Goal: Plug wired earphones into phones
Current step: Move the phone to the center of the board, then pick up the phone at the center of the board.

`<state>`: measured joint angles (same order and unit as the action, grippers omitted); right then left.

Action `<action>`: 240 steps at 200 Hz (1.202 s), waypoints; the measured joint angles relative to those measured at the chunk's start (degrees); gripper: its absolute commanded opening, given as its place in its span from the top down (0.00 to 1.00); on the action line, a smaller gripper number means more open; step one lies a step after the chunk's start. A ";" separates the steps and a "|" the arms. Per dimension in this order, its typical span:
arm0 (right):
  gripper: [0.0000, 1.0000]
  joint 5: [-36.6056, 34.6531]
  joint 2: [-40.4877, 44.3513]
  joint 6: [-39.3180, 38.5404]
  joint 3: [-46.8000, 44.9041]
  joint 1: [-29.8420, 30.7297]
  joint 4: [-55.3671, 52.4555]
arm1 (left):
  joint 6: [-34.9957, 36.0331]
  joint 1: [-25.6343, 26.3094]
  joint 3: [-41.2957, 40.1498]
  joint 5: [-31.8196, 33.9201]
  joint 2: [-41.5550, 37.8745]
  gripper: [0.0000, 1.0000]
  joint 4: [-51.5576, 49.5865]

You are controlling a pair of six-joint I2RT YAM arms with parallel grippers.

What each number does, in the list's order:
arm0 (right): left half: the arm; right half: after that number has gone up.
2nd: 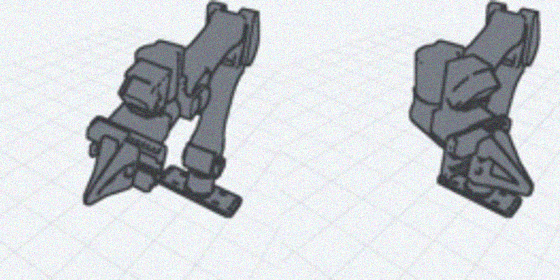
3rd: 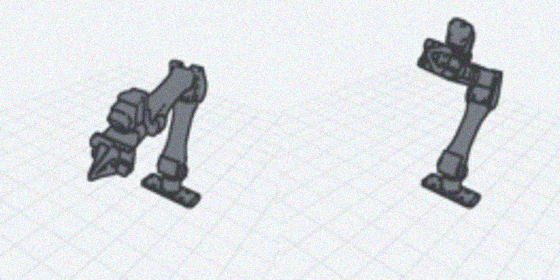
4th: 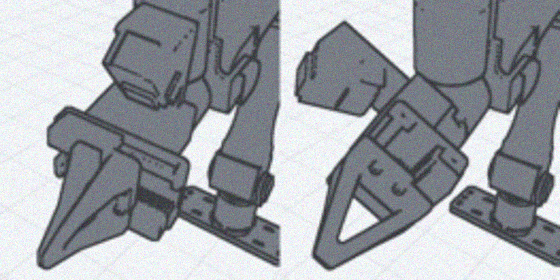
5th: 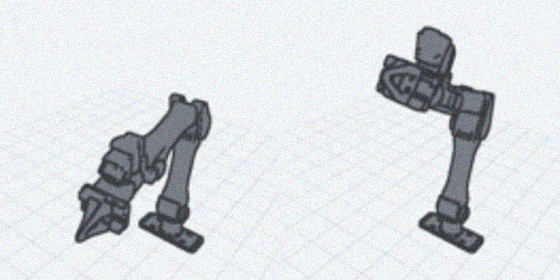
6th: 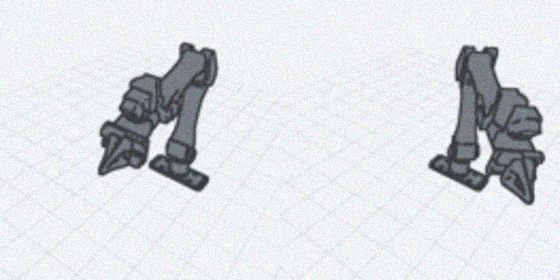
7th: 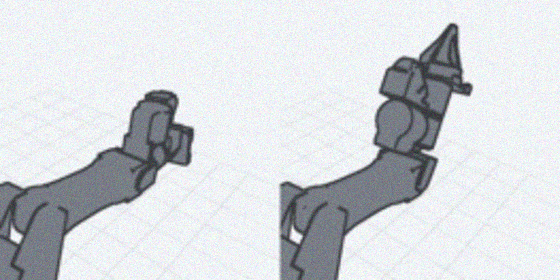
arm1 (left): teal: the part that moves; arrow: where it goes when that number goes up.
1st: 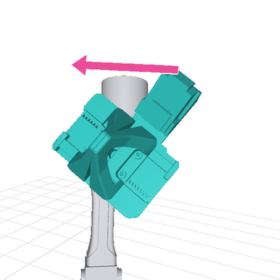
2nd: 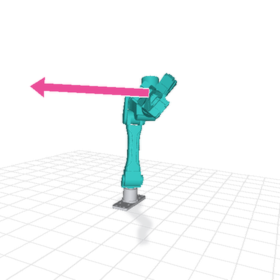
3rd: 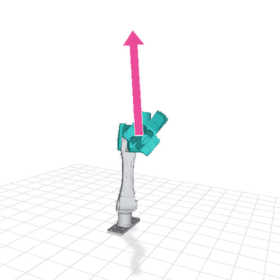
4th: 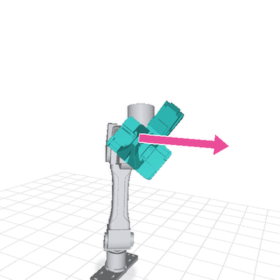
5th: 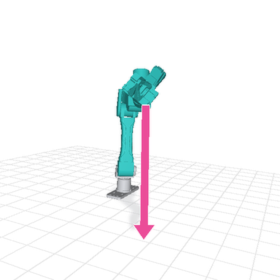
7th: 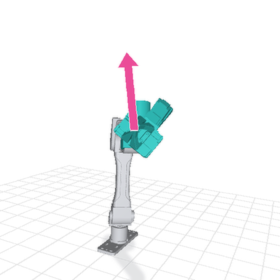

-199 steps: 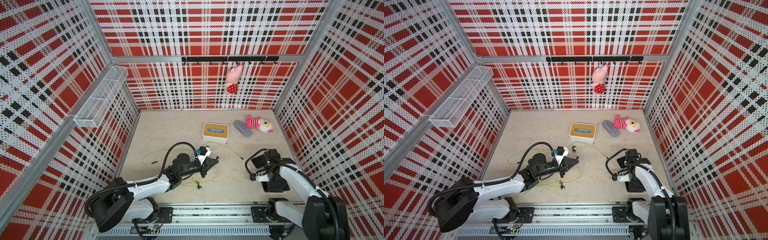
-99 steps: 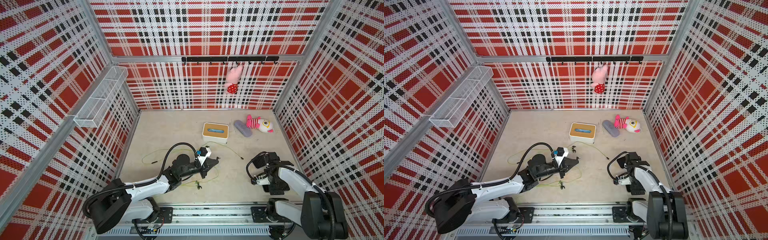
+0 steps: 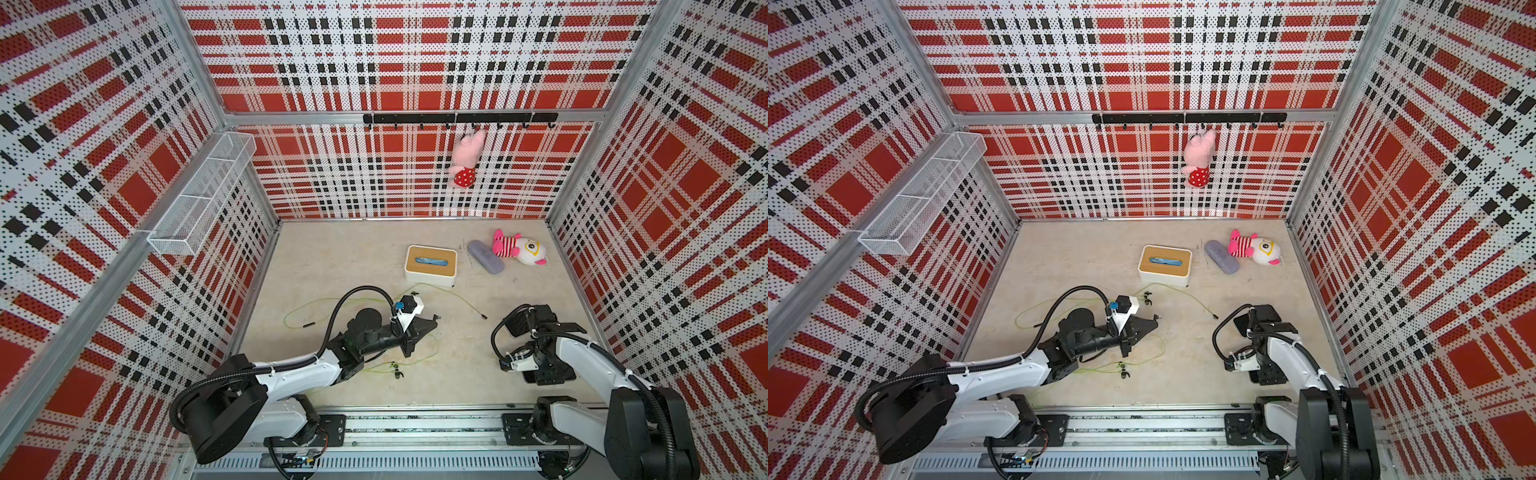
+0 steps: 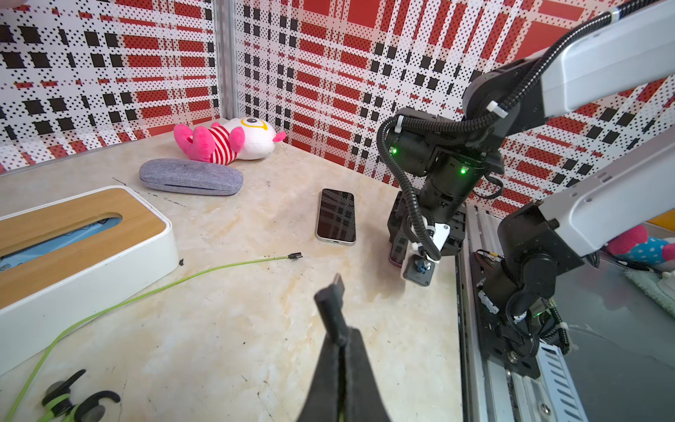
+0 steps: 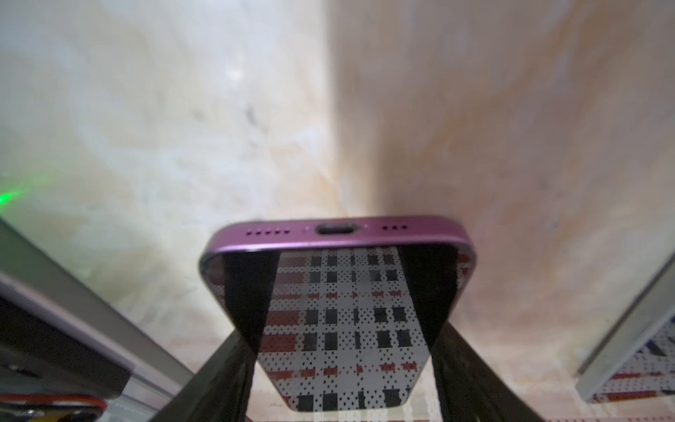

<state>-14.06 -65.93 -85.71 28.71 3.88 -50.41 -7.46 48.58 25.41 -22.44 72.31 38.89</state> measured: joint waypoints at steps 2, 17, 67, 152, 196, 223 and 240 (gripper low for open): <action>0.38 0.22 0.00 0.09 0.04 0.39 -0.07 | 0.00 0.00 0.00 0.00 0.00 1.00 0.00; 0.37 2.75 -0.02 1.92 0.59 3.72 -0.42 | 0.00 0.00 0.00 0.00 0.13 1.00 0.00; 0.34 12.22 -2.23 14.23 4.35 15.50 1.44 | -0.07 -0.28 0.00 0.31 0.35 1.00 0.00; 0.14 15.30 -16.28 28.39 12.31 25.64 4.37 | -0.22 -0.66 0.00 0.42 1.36 1.00 -0.07; 0.02 13.33 -17.11 28.11 13.00 25.57 4.35 | -0.22 -0.92 0.00 0.44 1.38 1.00 -0.07; 0.00 13.35 -17.11 27.87 13.00 24.76 4.13 | -0.22 -0.94 0.00 0.46 1.38 1.00 -0.09; 0.03 13.22 -17.11 27.10 12.98 24.02 3.93 | -0.22 -0.96 0.00 0.44 1.38 1.00 -0.09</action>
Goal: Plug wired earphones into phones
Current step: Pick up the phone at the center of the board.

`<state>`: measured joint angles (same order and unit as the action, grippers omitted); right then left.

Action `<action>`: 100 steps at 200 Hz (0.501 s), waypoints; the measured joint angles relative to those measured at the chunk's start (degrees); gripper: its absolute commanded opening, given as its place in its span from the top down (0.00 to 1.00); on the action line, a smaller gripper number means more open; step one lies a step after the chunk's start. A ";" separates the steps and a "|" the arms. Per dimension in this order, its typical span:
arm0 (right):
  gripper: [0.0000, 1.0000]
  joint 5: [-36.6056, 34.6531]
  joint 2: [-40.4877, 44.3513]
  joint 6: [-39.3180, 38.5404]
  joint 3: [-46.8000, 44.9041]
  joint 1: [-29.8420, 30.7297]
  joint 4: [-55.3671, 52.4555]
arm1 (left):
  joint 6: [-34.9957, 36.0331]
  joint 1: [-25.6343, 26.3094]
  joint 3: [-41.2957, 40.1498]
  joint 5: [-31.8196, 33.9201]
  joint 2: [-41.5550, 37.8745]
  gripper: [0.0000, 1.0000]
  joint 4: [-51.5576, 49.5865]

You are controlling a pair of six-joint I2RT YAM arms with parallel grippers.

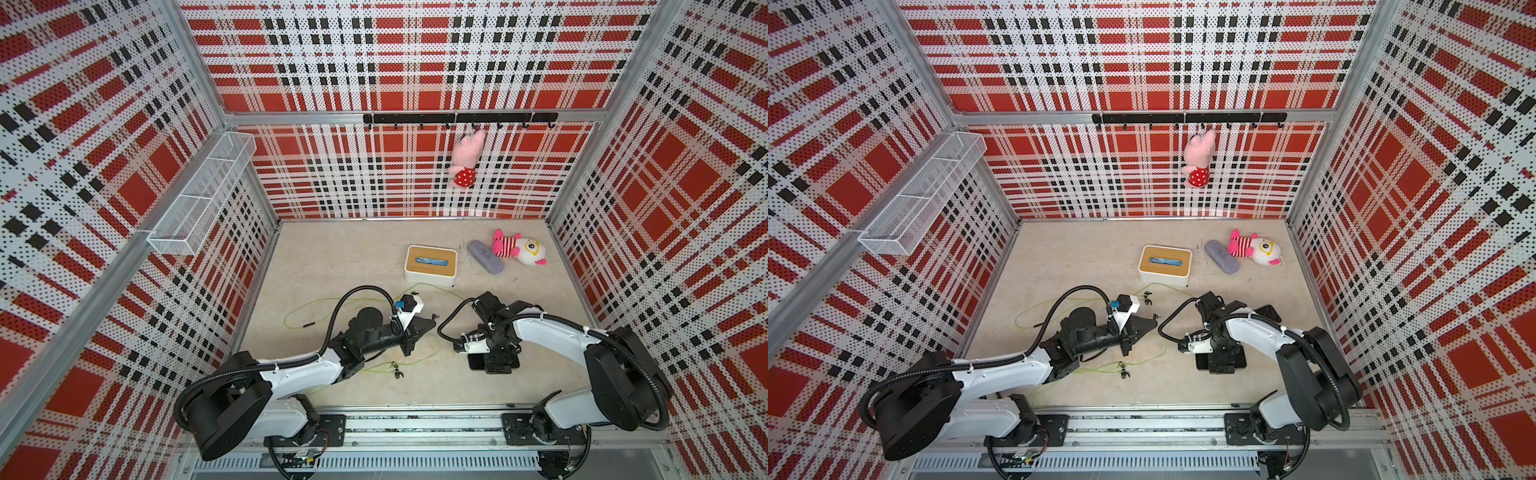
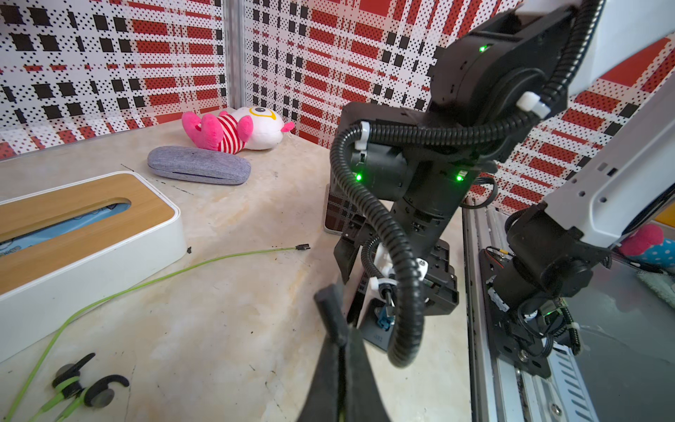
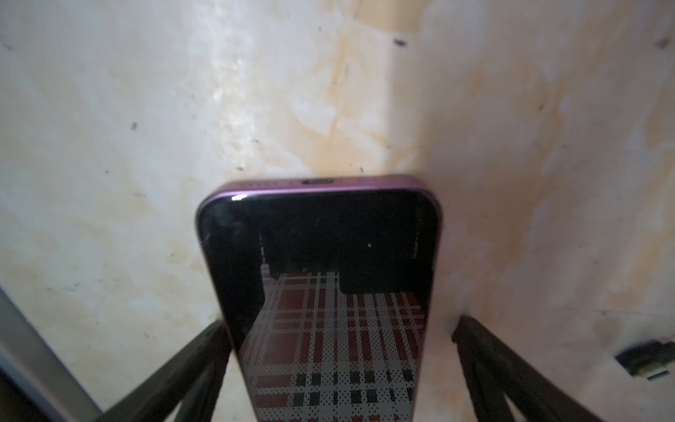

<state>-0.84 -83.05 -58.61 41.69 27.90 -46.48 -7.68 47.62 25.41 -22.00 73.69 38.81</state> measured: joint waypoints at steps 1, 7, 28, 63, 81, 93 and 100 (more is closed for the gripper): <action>0.03 -0.02 0.00 -0.13 0.00 -0.11 -0.09 | 0.00 0.00 0.00 0.00 0.00 1.00 0.00; 0.04 0.00 0.00 -0.31 0.00 -0.55 -0.26 | 0.00 0.00 0.00 0.00 0.00 1.00 0.00; 0.05 -0.39 0.04 -0.98 0.02 -2.67 -1.11 | 0.00 0.00 0.00 0.02 0.00 1.00 -0.02; 0.07 -1.99 0.09 -1.84 0.02 -4.59 -2.03 | 0.00 0.00 0.00 0.00 0.00 1.00 -0.04; 0.06 -2.47 0.09 -2.05 0.02 -4.68 -2.21 | 0.00 0.00 0.00 0.00 0.00 1.00 -0.04; 0.07 -2.95 0.07 -2.36 -0.02 -4.74 -2.29 | 0.00 0.00 0.00 0.00 0.00 1.00 -0.04; 0.07 -3.15 0.07 -2.58 -0.07 -4.74 -2.29 | 0.00 0.00 0.00 0.00 0.00 1.00 -0.04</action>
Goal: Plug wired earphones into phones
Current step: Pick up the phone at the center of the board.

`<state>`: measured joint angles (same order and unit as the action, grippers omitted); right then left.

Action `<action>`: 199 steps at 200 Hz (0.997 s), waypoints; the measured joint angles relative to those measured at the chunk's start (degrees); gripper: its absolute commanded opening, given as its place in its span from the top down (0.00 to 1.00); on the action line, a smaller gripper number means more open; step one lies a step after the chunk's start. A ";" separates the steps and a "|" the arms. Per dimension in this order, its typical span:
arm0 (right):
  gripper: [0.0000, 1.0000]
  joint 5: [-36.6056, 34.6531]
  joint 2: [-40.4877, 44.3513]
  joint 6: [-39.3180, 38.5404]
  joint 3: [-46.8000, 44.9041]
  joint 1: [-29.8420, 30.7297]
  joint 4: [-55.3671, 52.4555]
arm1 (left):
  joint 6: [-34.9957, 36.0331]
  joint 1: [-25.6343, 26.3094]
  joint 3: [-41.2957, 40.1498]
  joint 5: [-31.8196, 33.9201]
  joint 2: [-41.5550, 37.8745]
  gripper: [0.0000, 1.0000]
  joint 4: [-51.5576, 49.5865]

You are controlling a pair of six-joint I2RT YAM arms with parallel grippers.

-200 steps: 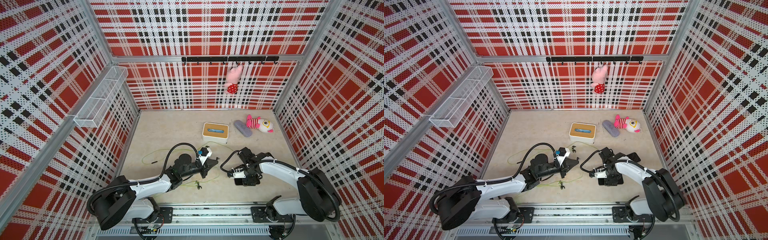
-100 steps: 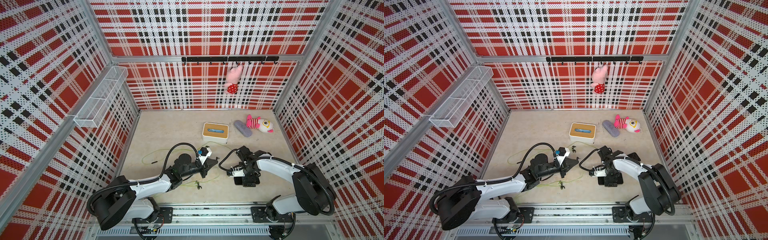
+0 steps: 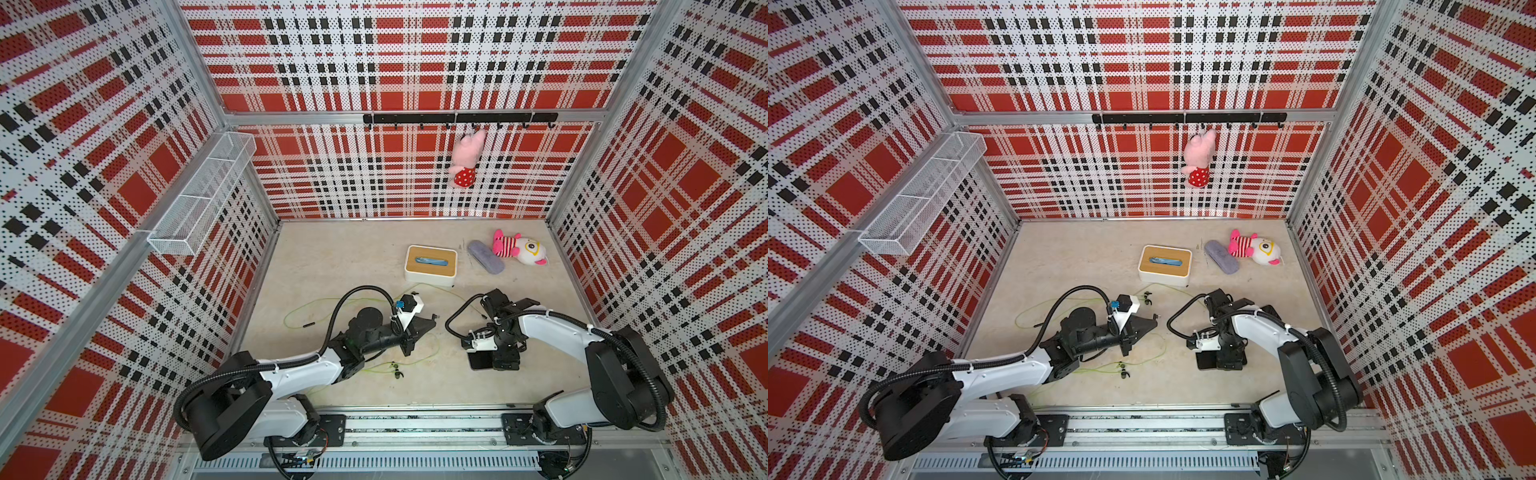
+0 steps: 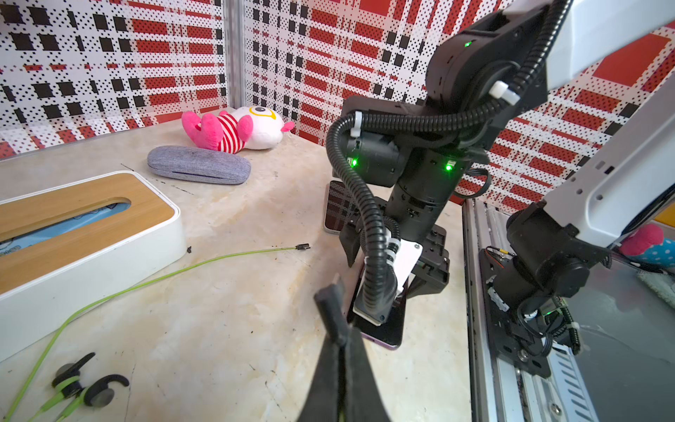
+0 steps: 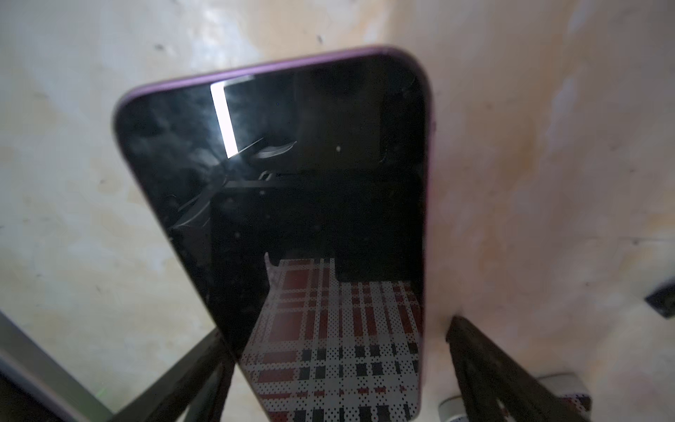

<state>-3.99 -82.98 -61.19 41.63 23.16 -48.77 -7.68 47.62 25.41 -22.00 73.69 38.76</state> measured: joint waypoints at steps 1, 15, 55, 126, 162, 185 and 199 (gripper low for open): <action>0.08 -0.02 0.00 -0.02 0.00 0.00 0.00 | 0.00 0.00 0.00 0.00 0.00 1.00 0.00; 0.11 -0.33 0.00 -0.31 -0.07 0.00 -0.02 | 0.00 0.00 0.00 0.00 0.00 1.00 0.00; 0.23 -0.39 0.63 -0.04 -0.72 0.55 0.48 | -0.02 0.00 0.00 0.02 0.00 1.00 -0.02; 0.42 1.22 8.74 2.67 -3.32 1.49 1.14 | -1.40 -0.35 0.00 2.03 -0.31 1.00 0.04; 0.45 3.39 21.22 4.90 -3.43 1.60 4.15 | -4.81 -0.13 0.00 2.97 -2.43 1.00 0.31; 0.47 4.42 30.12 6.05 -5.01 1.60 8.50 | -7.45 1.84 0.00 4.83 -3.85 1.00 1.60; 0.48 4.63 35.01 6.49 -6.40 1.60 10.82 | -8.92 3.74 0.00 5.64 -4.48 1.00 2.58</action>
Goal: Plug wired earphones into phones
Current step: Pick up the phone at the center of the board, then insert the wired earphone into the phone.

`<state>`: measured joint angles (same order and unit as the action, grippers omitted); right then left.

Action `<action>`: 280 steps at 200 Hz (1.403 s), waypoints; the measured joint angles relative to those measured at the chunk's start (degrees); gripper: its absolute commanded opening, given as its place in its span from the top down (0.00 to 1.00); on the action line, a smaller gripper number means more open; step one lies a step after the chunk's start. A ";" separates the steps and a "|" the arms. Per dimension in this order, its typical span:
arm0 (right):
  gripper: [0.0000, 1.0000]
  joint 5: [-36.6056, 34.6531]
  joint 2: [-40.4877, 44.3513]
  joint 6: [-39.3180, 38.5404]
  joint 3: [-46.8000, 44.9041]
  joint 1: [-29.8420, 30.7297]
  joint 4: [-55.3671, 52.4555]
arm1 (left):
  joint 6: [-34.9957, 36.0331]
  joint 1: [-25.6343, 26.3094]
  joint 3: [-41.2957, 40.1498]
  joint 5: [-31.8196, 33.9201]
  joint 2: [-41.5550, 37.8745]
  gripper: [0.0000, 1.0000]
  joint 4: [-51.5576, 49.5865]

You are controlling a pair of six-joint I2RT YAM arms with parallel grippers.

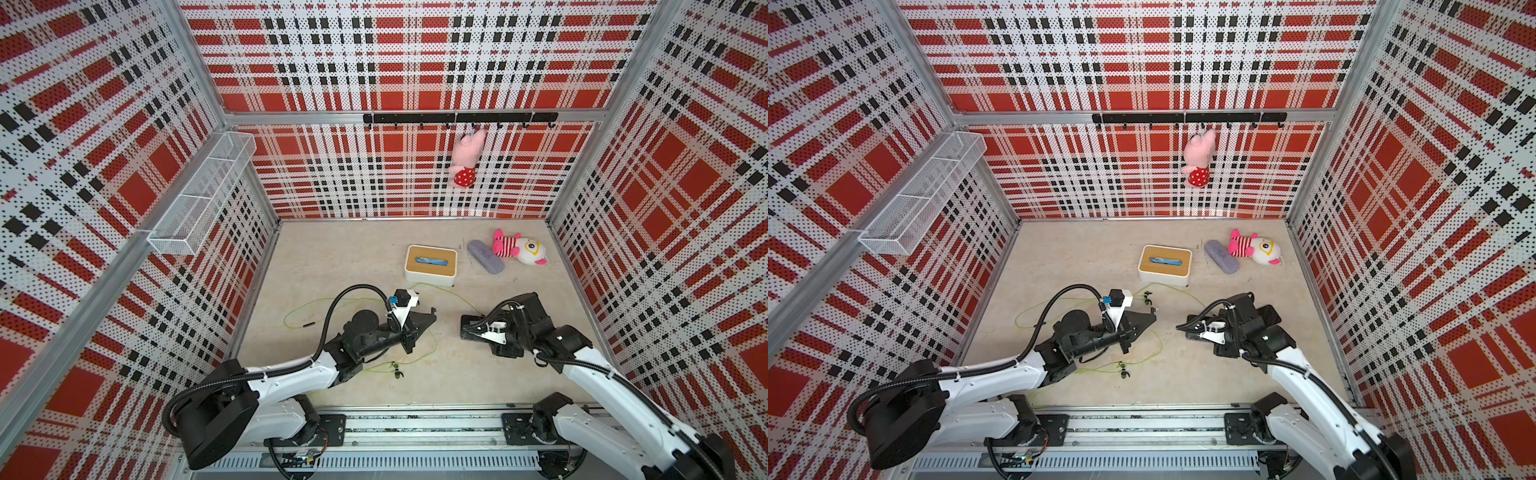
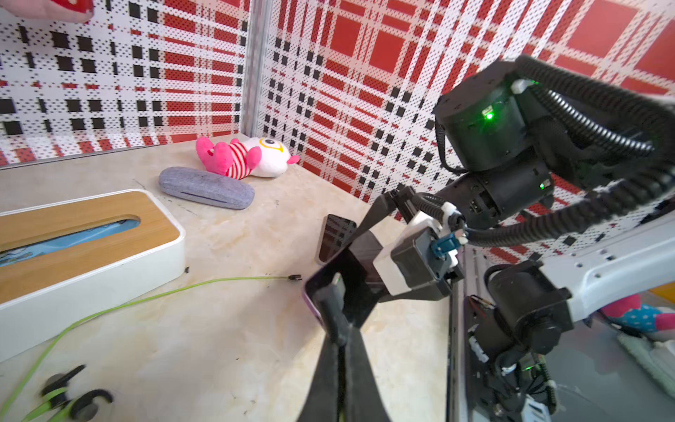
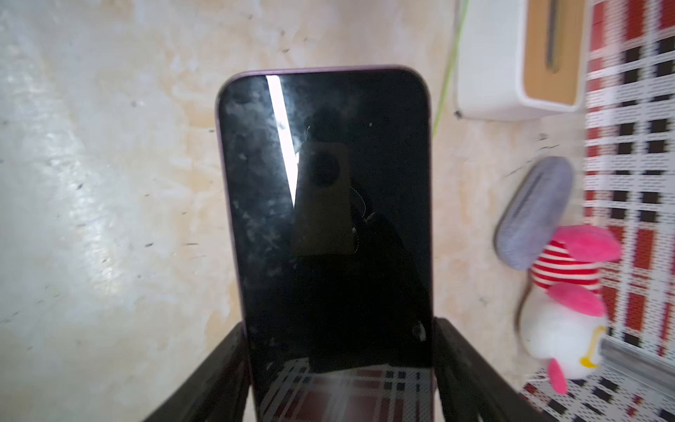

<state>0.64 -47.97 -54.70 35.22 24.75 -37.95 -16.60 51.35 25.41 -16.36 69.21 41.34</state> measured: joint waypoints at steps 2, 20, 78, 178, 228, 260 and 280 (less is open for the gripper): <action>0.48 0.02 0.74 0.11 -0.22 0.00 0.39 | -0.26 0.28 0.00 0.11 -0.09 1.00 0.17; 0.50 0.04 6.43 0.22 -2.45 0.00 3.63 | -1.68 2.29 0.00 0.20 -0.39 1.00 1.09; 0.51 1.86 20.65 -1.86 -10.21 0.09 14.47 | -3.63 6.19 2.01 3.02 -0.46 1.00 -0.79; 0.50 8.04 29.33 -4.33 -15.10 0.26 23.06 | 0.39 8.24 9.46 7.13 5.86 1.00 -7.91; 0.50 8.17 29.79 -4.44 -15.15 0.26 23.26 | 1.07 8.24 9.46 7.89 5.84 1.00 -8.57; 0.50 8.50 30.51 -4.61 -15.15 0.26 23.19 | 1.81 8.26 9.46 7.91 5.81 1.00 -8.92; 0.50 8.92 30.69 -4.66 -15.15 0.26 23.10 | 2.36 8.46 9.66 7.91 5.81 1.00 -9.79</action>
<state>9.56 -17.28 -59.35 20.08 25.02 -14.85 -14.24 59.81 35.07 -8.45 75.02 31.55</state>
